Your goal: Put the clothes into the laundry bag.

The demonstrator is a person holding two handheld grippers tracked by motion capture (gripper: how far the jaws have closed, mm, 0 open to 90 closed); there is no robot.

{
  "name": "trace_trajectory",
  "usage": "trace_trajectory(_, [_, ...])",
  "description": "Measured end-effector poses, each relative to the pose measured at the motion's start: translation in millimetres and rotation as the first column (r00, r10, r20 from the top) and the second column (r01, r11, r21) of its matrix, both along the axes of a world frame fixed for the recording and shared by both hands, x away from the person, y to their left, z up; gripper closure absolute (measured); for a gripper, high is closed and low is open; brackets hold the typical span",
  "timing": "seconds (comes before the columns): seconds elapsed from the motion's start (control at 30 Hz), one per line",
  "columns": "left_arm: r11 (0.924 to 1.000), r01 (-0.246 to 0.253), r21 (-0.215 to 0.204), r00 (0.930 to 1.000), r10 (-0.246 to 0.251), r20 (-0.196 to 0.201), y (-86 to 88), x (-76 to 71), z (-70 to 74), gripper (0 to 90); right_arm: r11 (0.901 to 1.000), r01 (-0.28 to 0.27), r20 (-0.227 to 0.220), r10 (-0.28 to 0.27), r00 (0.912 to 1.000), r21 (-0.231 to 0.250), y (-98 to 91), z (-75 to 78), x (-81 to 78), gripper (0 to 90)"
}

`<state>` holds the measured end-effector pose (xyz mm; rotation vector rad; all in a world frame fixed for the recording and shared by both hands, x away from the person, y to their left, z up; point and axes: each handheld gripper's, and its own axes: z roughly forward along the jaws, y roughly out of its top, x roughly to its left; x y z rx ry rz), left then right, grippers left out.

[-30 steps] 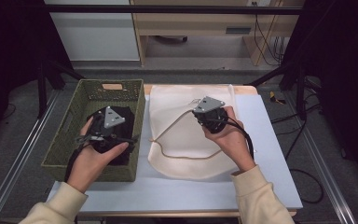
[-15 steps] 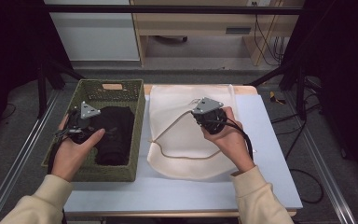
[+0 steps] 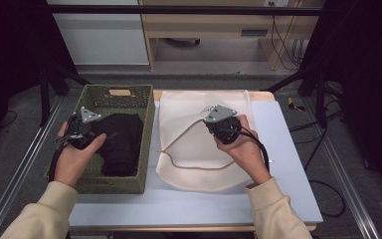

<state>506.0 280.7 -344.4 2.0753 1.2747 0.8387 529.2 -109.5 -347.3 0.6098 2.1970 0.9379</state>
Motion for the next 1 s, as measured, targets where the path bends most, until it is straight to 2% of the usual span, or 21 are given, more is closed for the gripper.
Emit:
trace_trajectory(0.37, [0.9988, -0.04, -0.029, 0.9984, 0.038, -0.041, 11.9, 8.1, -8.3, 6.6, 1.0, -0.002, -0.002, 0.002, 1.0, -0.001, 0.4, -0.4, -0.1, 86.8])
trace_trajectory(0.53, [0.9983, -0.037, -0.045, 0.9973, 0.034, -0.065, 11.4, 8.3, -12.1, 6.3, 1.0, -0.004, 0.001, 0.004, 1.0, -0.004, 0.7, -0.1, -0.3, 86.8])
trace_trajectory(0.6, [0.9971, -0.034, -0.068, 0.996, 0.028, -0.084, 10.0, 8.4, -14.0, 6.1, 1.0, -0.003, 0.001, 0.003, 1.0, -0.003, 0.9, -0.2, -0.4, 86.8])
trace_trajectory(1.0, [0.9977, -0.026, -0.063, 0.9912, 0.017, -0.131, -0.1, 9.9, -23.9, 5.5, 1.0, -0.003, 0.005, 0.003, 1.0, 0.008, -1.2, 1.2, -0.1, 86.7])
